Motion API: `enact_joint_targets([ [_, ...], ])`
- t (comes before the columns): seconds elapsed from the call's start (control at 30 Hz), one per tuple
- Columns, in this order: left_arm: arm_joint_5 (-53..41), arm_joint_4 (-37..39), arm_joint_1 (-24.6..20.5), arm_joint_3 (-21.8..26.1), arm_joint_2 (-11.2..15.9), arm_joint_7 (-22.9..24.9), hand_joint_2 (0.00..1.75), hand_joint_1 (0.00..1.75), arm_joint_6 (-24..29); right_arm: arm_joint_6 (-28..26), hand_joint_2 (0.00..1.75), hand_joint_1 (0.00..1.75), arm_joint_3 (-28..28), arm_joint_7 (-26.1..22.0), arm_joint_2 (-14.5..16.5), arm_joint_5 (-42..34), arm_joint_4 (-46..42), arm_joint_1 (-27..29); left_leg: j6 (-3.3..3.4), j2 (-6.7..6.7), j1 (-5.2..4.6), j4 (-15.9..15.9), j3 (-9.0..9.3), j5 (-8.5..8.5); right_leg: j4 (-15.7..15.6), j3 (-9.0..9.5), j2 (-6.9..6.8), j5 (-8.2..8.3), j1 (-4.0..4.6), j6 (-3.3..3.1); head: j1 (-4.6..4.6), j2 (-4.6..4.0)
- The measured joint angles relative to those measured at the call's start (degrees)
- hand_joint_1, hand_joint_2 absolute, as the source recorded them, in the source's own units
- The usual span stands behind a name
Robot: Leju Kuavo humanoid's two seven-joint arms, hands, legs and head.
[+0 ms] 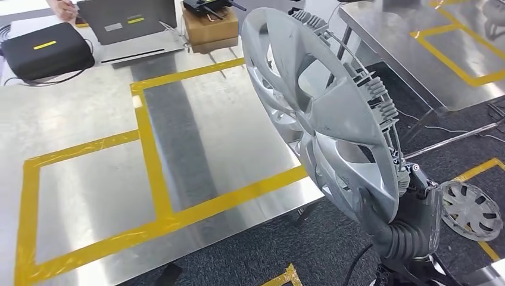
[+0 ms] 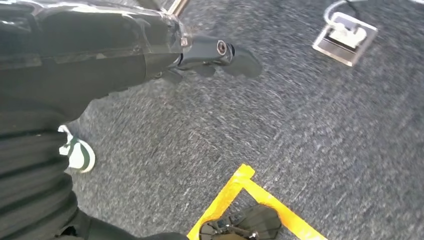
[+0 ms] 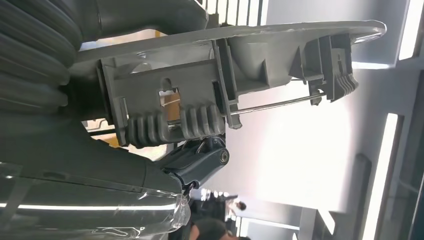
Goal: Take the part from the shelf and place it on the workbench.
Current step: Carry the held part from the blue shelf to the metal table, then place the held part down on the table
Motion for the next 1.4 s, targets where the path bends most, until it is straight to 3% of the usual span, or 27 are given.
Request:
enact_joint_targets([
  [0.03, 0.0, 0.0, 0.0, 0.0, 0.0, 0.0, 1.75, 0.00, 0.0, 0.0, 1.75, 1.75, 0.0, 0.0, 0.0, -0.1, 0.1, 0.0, 0.20, -1.00, -0.15, 0.0, -0.11, 0.13, 3.1, -1.28, 0.43, -1.12, 0.07, -0.17, 0.08, 0.00],
  [0.07, 0.0, 0.0, 0.0, -0.1, 0.0, 0.1, 1.75, 0.00, 0.0, 0.0, 1.75, 1.75, 0.0, 0.0, 0.0, -0.3, 0.2, 0.1, 0.37, -2.03, -0.33, 0.0, -0.19, 0.27, 4.6, -1.91, 0.66, -1.14, 0.16, -0.46, 0.13, 0.00],
  [0.1, 0.0, 0.0, 0.0, -0.2, 0.0, 0.1, 1.75, 0.00, -0.1, 0.1, 1.75, 1.75, 0.0, -0.1, 0.0, -0.5, 0.3, 0.1, 0.49, -3.04, -0.48, 0.0, -0.23, 0.40, 3.8, -1.64, 0.88, 0.03, 0.27, -0.87, 0.14, 0.00],
  [0.13, 0.1, 0.0, 0.1, -0.4, 0.0, 0.2, 1.75, 0.00, -0.1, 0.1, 1.75, 1.75, 0.0, -0.1, 0.0, -0.7, 0.4, 0.1, 0.56, -4.04, -0.60, 0.0, -0.25, 0.54, 1.1, -0.54, 1.35, 2.06, 0.44, -1.40, 0.14, 0.00],
  [0.2, 0.1, 0.0, 0.1, -0.6, -0.1, 0.3, 1.75, 0.00, -0.1, 0.2, 1.75, 1.75, 0.0, -0.1, 0.0, -1.1, 0.6, 0.1, 0.44, -5.89, -0.63, 0.0, -0.42, 0.92, -6.1, 2.30, 3.81, 5.90, 0.75, -2.61, 0.09, 0.00],
  [0.27, 0.1, 0.0, 0.1, -0.7, -0.2, 0.3, 1.75, 0.00, -0.1, 0.2, 1.75, 1.75, -0.1, -0.2, 0.0, -1.2, 0.6, 0.0, -0.21, -7.44, -0.34, -0.1, -0.92, 1.49, -9.9, 3.72, 5.54, 7.25, 1.02, -3.26, 0.07, 0.00],
  [0.33, 0.1, 0.0, 0.4, -0.9, -0.3, 0.3, 1.75, 0.00, -0.1, 0.2, 1.75, 1.75, -0.1, -0.3, 0.0, -1.3, 0.7, -0.2, -1.18, -8.67, -0.11, -0.4, -1.47, 2.22, -11.0, 3.97, 4.73, 7.46, 1.13, -3.28, 0.14, 0.00],
  [0.37, 0.1, 0.0, 0.5, -0.9, -0.3, 0.3, 1.75, 0.00, -0.1, 0.2, 1.75, 1.75, 0.0, -0.3, 0.0, -1.3, 0.8, -0.2, -1.48, -7.77, -0.24, -0.4, -1.76, 2.19, -11.7, 4.13, 3.99, 7.83, 1.03, -3.21, 0.16, 0.00],
  [0.4, 0.1, 0.0, 0.6, -0.9, -0.2, 0.3, 1.75, 0.00, -0.1, 0.3, 1.75, 1.75, 0.0, -0.3, 0.0, -1.4, 0.9, -0.2, -1.76, -5.85, -0.44, 0.2, -2.25, 1.48, -12.6, 4.28, 3.23, 8.31, 0.94, -3.24, 0.01, 0.00],
  [0.47, 0.1, 0.0, 0.5, -0.9, -0.2, 0.3, 1.75, 0.00, -0.1, 0.3, 1.75, 1.75, 0.0, -0.4, 0.0, -1.4, 1.0, -0.1, -2.13, -1.37, -0.55, 4.4, -4.24, -1.90, -13.6, 4.28, 1.61, 9.15, 0.85, -3.25, -0.41, 0.00],
  [0.5, 0.2, 0.0, 0.4, -0.9, -0.2, 0.3, 1.75, 0.00, -0.1, 0.4, 1.75, 1.75, 0.0, -0.5, 0.0, -1.5, 1.2, -0.1, -2.42, -0.48, -0.37, 7.7, -5.55, -3.89, -13.7, 4.13, 0.81, 9.31, 0.89, -3.32, -0.63, -0.01],
  [0.57, 0.2, 0.0, 0.4, -0.9, -0.2, 0.3, 1.75, 0.00, -0.1, 0.5, 1.75, 1.75, 0.0, -0.5, 0.0, -1.8, 1.6, 0.0, -2.94, -0.62, -0.03, 12.4, -7.00, -5.76, -13.4, 3.81, -0.92, 9.36, 0.87, -3.22, -0.77, -0.01],
  [0.6, 0.3, 0.0, 0.4, -0.9, -0.2, 0.3, 1.75, 0.00, -0.1, 0.7, 1.75, 1.75, 0.0, -0.5, 0.0, -1.8, 1.8, -0.1, -3.18, -0.60, 0.06, 12.1, -6.38, -5.24, -13.3, 3.68, -1.75, 9.32, 0.85, -3.14, -0.81, -0.01],
  [0.63, 0.3, 0.0, 0.4, -0.9, -0.2, 0.3, 1.75, 0.00, -0.1, 0.9, 1.75, 1.75, 0.0, -0.5, 0.0, -1.9, 2.0, -0.1, -3.36, -0.22, 0.11, 9.9, -4.66, -3.88, -13.0, 3.58, -2.52, 9.22, 0.81, -2.97, -0.85, 0.00],
  [0.67, 0.4, 0.0, 0.4, -0.9, -0.1, 0.3, 1.75, 0.00, -0.1, 1.1, 1.75, 1.75, 0.0, -0.5, 0.0, -1.9, 2.2, -0.1, -3.48, 1.16, 0.08, 6.3, -2.35, -2.46, -12.7, 3.53, -3.22, 9.02, 0.80, -2.68, -0.88, 0.00],
  [0.73, 0.4, -0.1, 0.3, -0.9, -0.2, 0.2, 1.75, 0.00, -0.1, 1.4, 1.75, 1.75, 0.0, -0.5, 0.0, -1.9, 2.5, -0.2, -2.80, 4.70, -0.39, 0.7, 1.06, -0.87, -11.9, 3.41, -4.41, 8.52, 1.10, -1.93, -1.02, 0.00],
  [0.77, 0.4, -0.1, 0.3, -0.9, -0.2, 0.1, 1.75, 0.00, -0.1, 1.4, 1.75, 1.75, 0.0, -0.5, 0.0, -1.9, 2.6, -0.3, -2.13, 5.84, -0.64, -0.4, 1.54, -0.83, -11.6, 3.38, -4.95, 8.35, 1.30, -1.64, -0.94, 0.00],
  [0.83, 0.5, -0.1, 0.3, -0.9, -0.3, 0.2, 1.75, 0.00, -0.1, 1.5, 1.75, 1.75, 0.0, -0.5, 0.0, -1.9, 2.7, -0.3, -0.78, 4.94, -0.85, -0.5, 1.16, -0.66, -11.5, 3.41, -5.96, 8.25, 1.40, -1.26, -0.71, 0.00],
  [0.9, 0.7, -0.1, 0.3, -1.0, -0.3, 0.3, 1.75, 0.00, -0.1, 1.5, 1.75, 1.75, 0.0, -0.6, 0.0, -2.3, 2.8, -0.2, 0.00, 3.32, -0.75, -0.7, 0.88, -0.28, -10.6, 3.17, -4.33, 7.14, 1.03, -0.64, -0.54, 0.00],
  [0.97, 1.0, -0.1, 0.1, -1.0, -0.3, 0.3, 1.75, 0.00, -0.2, 0.9, 1.75, 1.75, -0.1, -0.7, 0.0, -2.9, 2.9, 0.1, 0.64, 1.72, -0.66, -0.7, 0.62, 0.12, -6.0, 1.47, -0.93, 3.76, 0.67, -0.14, -0.38, 0.00],
  [1.0, 1.2, -0.1, 0.0, -1.0, -0.4, 0.3, 1.75, 0.00, -0.1, 0.6, 1.75, 1.75, -0.1, -0.8, 0.1, -3.1, 3.0, 0.3, 0.88, 0.92, -0.72, -0.7, 0.47, 0.27, -2.3, 0.02, 0.07, 1.73, 0.61, -0.11, -0.31, 0.00],
  [1.07, 1.6, -0.1, -0.1, -1.0, -0.6, 0.3, 1.75, 0.00, -0.1, -0.3, 1.75, 1.75, -0.1, -0.3, 0.1, -2.1, 3.5, 0.6, 1.25, -0.62, -0.95, -0.7, 0.27, 0.52, 3.8, -2.33, 0.60, -0.45, 0.64, -0.32, -0.20, 0.00],
  [1.1, 1.9, -0.1, 0.0, -1.0, -0.6, 0.3, 1.75, 0.00, -0.1, -0.5, 1.75, 1.75, 0.0, 0.4, 0.1, -0.6, 3.8, 0.5, 1.37, -1.26, -1.08, -0.7, 0.22, 0.62, 4.2, -2.44, 0.63, 0.08, 0.66, -0.58, -0.14, 0.00],
  [1.13, 2.1, -0.1, 0.1, -1.1, -0.7, 0.3, 1.75, 0.00, -0.1, -0.4, 1.75, 1.75, 0.3, 1.5, 0.2, 1.7, 4.1, 0.2, 1.45, -1.75, -1.22, -0.7, 0.22, 0.71, 2.5, -1.65, 0.66, 1.64, 0.70, -0.95, -0.09, 0.00],
  [1.23, 2.6, -0.1, 0.1, -1.4, -1.1, 0.0, 1.75, 0.00, -0.4, 2.5, 1.75, 1.75, 2.1, 5.7, 1.0, 9.2, 5.8, -2.4, 1.25, -2.20, -1.45, -0.7, 0.03, 1.09, -7.8, 2.70, 0.80, 7.00, 1.21, -2.60, -0.04, 0.00],
  [1.33, 2.6, -0.1, 0.0, -1.9, -1.7, 0.3, 1.75, 0.00, -1.0, 6.6, 1.75, 1.75, 6.2, 9.3, 3.6, 15.3, 9.8, -6.5, 0.28, -1.16, -1.35, -0.8, -0.70, 1.75, -11.2, 3.32, 1.15, 8.03, 1.86, -3.12, 0.15, 0.00],
  [1.4, 2.6, -0.1, -0.3, -2.5, -1.9, 0.7, 1.75, 0.00, -1.1, 7.3, 1.75, 1.75, 9.3, 10.3, 6.3, 17.6, 13.8, -8.7, -0.39, -0.56, -1.26, -0.5, -0.98, 1.36, -12.0, 3.20, 1.35, 8.86, 1.61, -3.21, 0.13, -0.01],
])
